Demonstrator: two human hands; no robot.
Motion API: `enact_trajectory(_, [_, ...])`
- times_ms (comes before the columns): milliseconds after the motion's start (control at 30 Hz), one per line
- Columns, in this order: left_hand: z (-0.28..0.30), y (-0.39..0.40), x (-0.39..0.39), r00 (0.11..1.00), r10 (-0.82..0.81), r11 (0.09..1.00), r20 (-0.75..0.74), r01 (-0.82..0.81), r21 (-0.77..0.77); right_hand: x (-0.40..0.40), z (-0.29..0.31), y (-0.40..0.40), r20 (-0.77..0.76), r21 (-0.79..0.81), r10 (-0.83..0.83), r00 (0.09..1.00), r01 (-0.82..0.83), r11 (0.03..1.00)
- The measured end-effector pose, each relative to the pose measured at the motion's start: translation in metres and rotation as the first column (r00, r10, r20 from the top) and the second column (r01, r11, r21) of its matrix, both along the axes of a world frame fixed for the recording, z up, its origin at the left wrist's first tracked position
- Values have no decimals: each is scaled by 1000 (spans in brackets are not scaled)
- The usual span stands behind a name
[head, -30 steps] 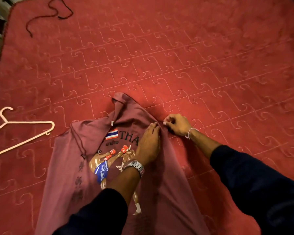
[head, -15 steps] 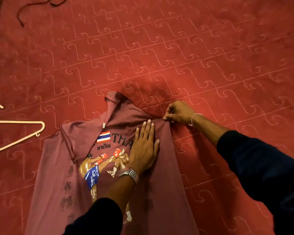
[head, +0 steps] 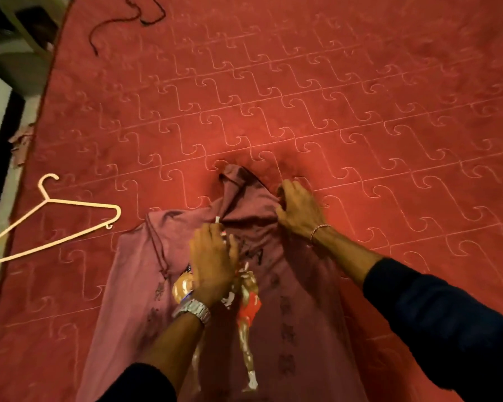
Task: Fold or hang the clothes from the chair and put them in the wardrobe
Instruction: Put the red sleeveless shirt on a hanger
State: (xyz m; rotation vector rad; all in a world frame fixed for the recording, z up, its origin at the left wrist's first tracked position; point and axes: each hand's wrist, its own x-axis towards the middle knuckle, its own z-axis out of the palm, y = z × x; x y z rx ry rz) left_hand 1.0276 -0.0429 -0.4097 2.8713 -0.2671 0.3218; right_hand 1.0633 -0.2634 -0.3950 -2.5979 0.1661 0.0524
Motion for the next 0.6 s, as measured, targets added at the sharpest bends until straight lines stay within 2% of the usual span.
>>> enact_trajectory(67, [13, 34, 2, 942, 321, 945, -100, -313, 92, 25, 2, 19, 20, 80, 6, 1000, -7, 997])
enact_trajectory(133, [15, 68, 0, 772, 567, 820, -286, -561, 114, 51, 7, 35, 27, 209, -35, 999, 29, 977])
enact_trajectory(167, [12, 87, -2, 704, 602, 783, -376, -614, 103, 66, 9, 45, 21, 253, -67, 998, 59, 966])
enact_trajectory(200, [8, 101, -4, 682, 574, 786, -454, -614, 70, 79, 11, 52, 9, 274, -98, 995, 92, 957])
enact_trajectory(267, [5, 124, -5, 717, 453, 823, -530, -564, -60, 102, 12, 67, -57, 257, -138, 989, 148, 955])
enact_trajectory(333, [9, 128, 4, 728, 370, 821, -576, -547, -164, 117, 10, 75, -133, 229, -176, 975, 203, 952])
enact_trajectory(467, [35, 109, 30, 759, 315, 754, -570, -565, -335, 127, 9, 77, -208, 266, -236, 949, 287, 920])
enact_trajectory(600, [70, 98, 65, 750, 182, 606, -636, -595, -528, 126, 16, 70, -216, 295, -252, 943, 309, 904])
